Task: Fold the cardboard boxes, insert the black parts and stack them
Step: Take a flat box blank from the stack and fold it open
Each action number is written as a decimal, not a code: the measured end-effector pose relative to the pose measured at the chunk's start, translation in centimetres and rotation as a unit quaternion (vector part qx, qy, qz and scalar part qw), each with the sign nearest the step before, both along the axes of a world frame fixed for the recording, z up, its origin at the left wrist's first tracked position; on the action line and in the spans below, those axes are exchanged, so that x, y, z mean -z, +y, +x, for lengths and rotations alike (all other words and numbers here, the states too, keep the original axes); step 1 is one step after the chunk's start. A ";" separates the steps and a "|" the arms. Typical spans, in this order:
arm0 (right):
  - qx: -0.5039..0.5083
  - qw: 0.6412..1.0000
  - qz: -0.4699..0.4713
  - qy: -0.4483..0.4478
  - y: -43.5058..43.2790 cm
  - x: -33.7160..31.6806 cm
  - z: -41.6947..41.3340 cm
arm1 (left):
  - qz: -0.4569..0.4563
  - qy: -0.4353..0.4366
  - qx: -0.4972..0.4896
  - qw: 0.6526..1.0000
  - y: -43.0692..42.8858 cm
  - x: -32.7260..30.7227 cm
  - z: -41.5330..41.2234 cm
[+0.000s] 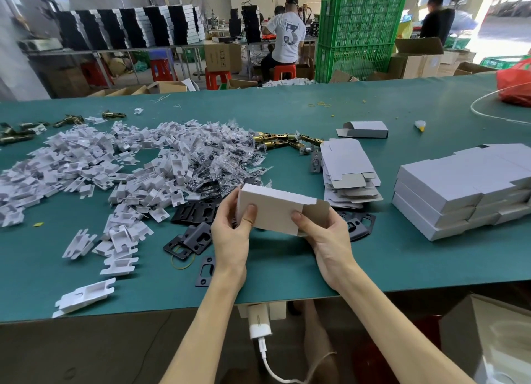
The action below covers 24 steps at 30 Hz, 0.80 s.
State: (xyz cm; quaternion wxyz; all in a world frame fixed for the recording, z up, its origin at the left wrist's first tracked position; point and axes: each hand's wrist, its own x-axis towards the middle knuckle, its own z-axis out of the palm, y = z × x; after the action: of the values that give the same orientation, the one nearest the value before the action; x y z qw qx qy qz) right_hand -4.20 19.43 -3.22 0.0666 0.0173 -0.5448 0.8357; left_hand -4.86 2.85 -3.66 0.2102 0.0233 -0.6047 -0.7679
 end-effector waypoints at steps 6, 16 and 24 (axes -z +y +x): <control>0.021 0.999 0.015 0.020 0.0 0.6 -0.3 | -0.004 0.000 -0.027 1.000 -0.2 0.0 -0.1; 0.000 1.000 0.007 -0.025 0.1 0.5 -0.5 | -0.038 0.025 -0.038 0.998 0.1 -0.1 0.2; 0.002 0.998 -0.040 -0.044 0.2 0.3 -0.4 | -0.052 0.058 -0.017 0.997 0.3 -0.4 0.3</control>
State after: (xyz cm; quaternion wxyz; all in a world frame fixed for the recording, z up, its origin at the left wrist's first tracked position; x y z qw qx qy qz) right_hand -4.60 19.58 -3.52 0.0448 -0.0230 -0.5131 0.8569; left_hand -4.53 3.15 -3.25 0.2591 -0.0224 -0.6301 -0.7316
